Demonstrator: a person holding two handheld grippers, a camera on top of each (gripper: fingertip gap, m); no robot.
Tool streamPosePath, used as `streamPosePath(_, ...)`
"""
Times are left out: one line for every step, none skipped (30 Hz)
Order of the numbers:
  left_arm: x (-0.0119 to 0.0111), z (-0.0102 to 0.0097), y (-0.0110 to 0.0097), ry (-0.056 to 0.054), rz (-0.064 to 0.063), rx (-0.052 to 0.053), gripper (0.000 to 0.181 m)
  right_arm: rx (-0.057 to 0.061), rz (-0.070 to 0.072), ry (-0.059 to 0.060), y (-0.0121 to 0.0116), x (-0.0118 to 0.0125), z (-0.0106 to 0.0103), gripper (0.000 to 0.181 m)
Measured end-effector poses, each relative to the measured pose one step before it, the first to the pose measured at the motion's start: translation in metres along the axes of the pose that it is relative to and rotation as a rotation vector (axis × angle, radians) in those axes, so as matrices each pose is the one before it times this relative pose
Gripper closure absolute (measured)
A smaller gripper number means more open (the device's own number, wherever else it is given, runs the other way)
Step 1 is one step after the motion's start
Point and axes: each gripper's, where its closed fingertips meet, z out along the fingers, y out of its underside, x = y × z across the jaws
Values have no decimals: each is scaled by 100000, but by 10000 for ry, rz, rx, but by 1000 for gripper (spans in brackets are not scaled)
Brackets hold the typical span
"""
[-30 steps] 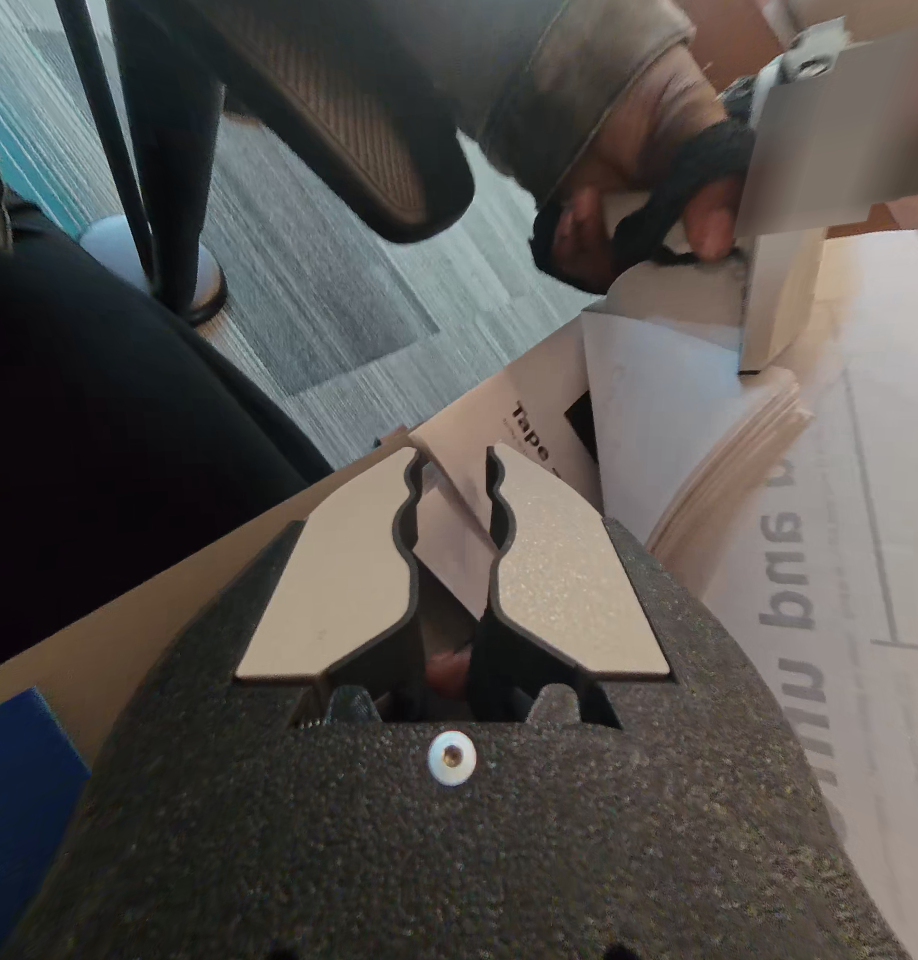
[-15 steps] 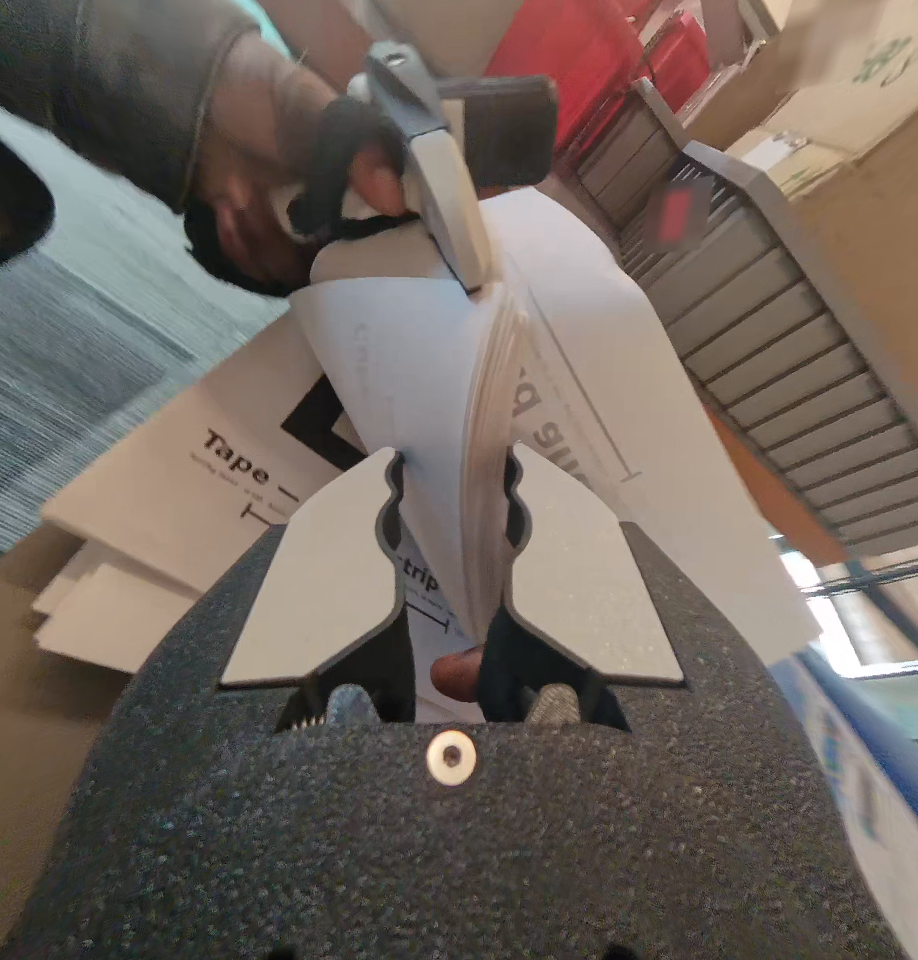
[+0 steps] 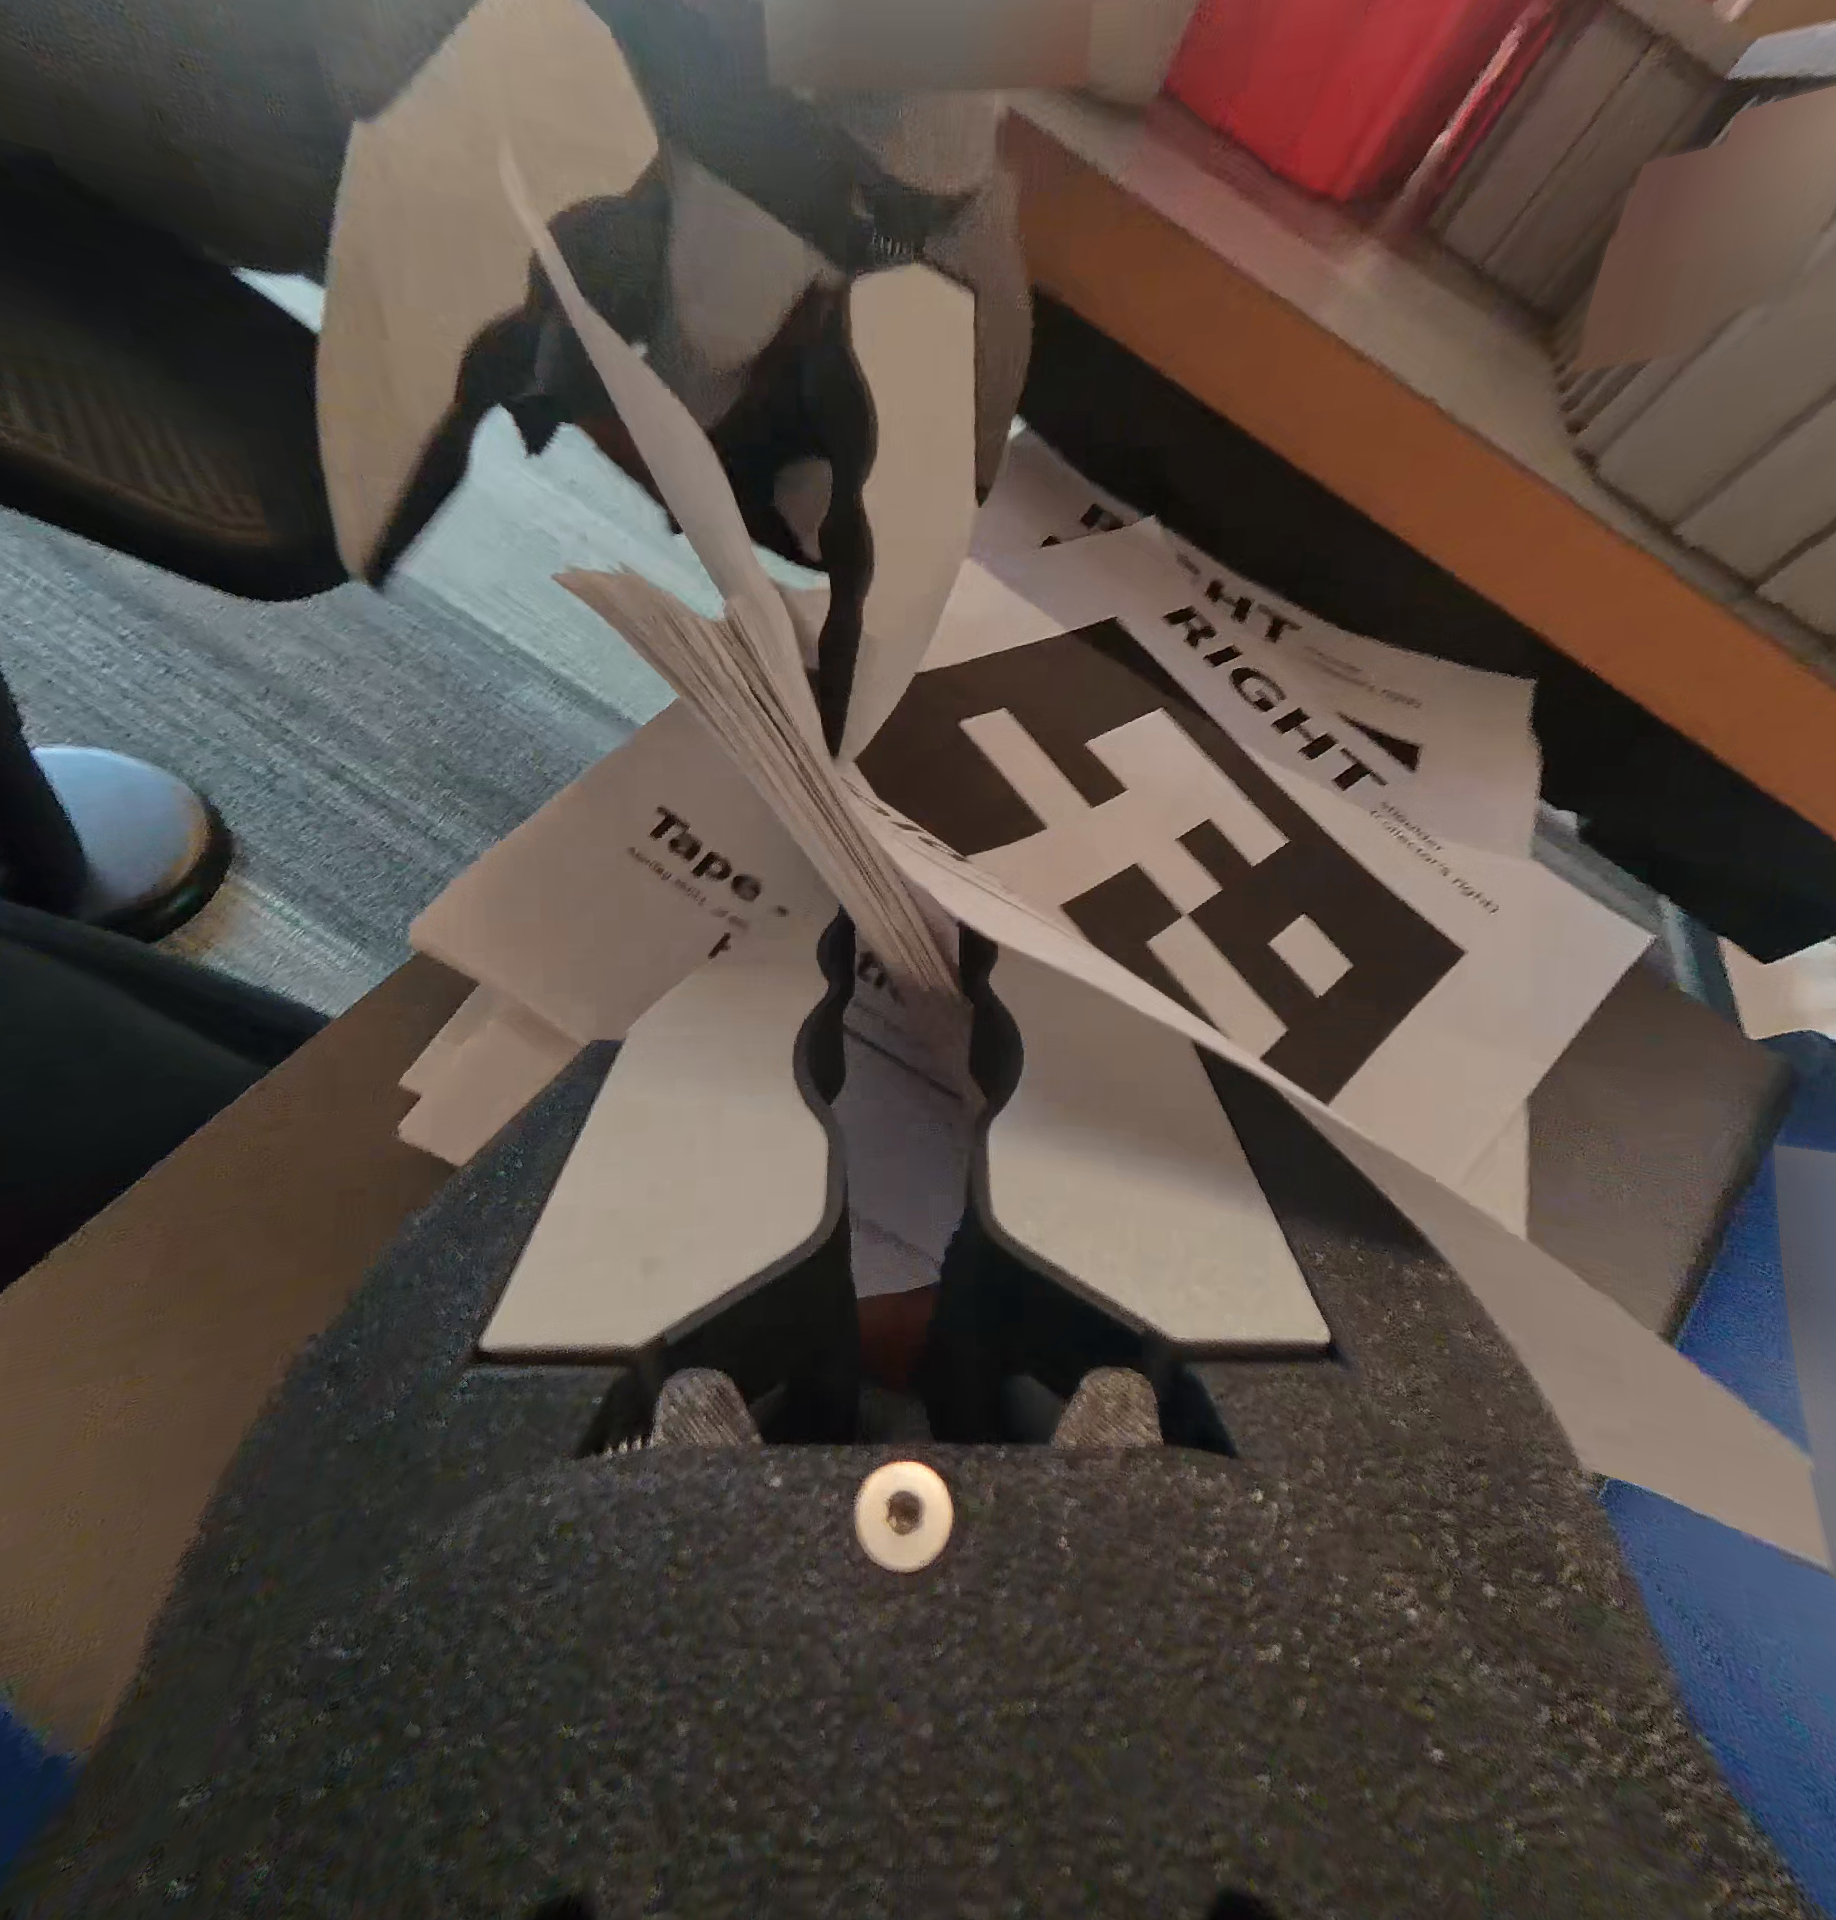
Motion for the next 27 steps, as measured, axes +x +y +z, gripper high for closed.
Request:
streamPosePath(-273,575,754,-429,823,-568,111,-189,-48,-156,277,-267,-20,162)
streamPosePath(-239,591,383,-353,708,-331,108,-78,-42,-89,106,-134,-82,162)
streamPosePath(-107,479,88,-232,559,-129,106,56,17,-33,-76,19,-174,163)
streamPosePath(-83,272,-127,-184,343,-42,103,142,132,2,-202,158,-229,163)
streamPosePath(-88,19,-336,-131,158,95,102,166,182,-12,-217,193,-240,163)
streamPosePath(-110,-152,-380,-64,27,146,103,129,138,-51,-155,124,-210,164)
streamPosePath(-152,-217,-232,-58,-98,78,106,48,58,-55,-21,65,-151,164)
streamPosePath(-173,-264,11,-110,-36,-86,106,0,15,-41,69,50,-92,164)
streamPosePath(-304,-369,118,-272,25,-199,103,28,40,-32,89,33,-54,165)
streamPosePath(-385,-478,-26,-386,109,-147,99,33,55,-48,66,-14,-28,165)
streamPosePath(-296,-545,-310,-373,177,-7,95,13,27,-45,72,-36,-8,165)
streamPosePath(-167,-550,-576,-310,224,138,93,-13,-7,-32,63,-36,13,165)
streamPosePath(-114,-477,-585,-273,200,155,90,-6,-14,-10,42,-16,-13,165)
streamPosePath(-206,-434,-84,-347,117,-160,85,12,-3,2,9,-6,-4,165)
streamPosePath(-314,-385,552,-451,101,-514,82,11,2,-6,3,2,2,165)
streamPosePath(-475,-274,1096,-607,126,-763,79,10,10,-14,14,0,-10,165)
streamPosePath(-312,-67,1031,-517,141,-636,76,31,30,-13,-25,21,2,165)
streamPosePath(-44,206,367,-328,82,-144,73,46,45,-5,-46,41,-19,165)
streamPosePath(168,456,-451,-168,9,356,70,49,56,4,-79,59,-20,165)
streamPosePath(245,708,-600,-19,55,412,81,37,47,13,-71,50,-33,165)
streamPosePath(-478,805,250,-345,111,-276,91,14,15,19,-49,26,-18,165)
streamPosePath(-614,816,772,-356,214,-671,94,2,-9,32,-34,5,-8,165)
streamPosePath(-188,820,676,-74,248,-620,102,12,-7,38,-90,10,19,165)
streamPosePath(87,762,374,52,213,-422,115,7,6,21,-84,-15,23,165)
streamPosePath(757,457,255,513,280,-318,128,-86,-26,36,29,40,9,166)
streamPosePath(8,151,-41,47,-174,6,141,-192,-164,44,155,120,-123,166)
streamPosePath(-183,-91,-229,64,-477,236,154,-87,-208,-16,-179,95,-359,166)
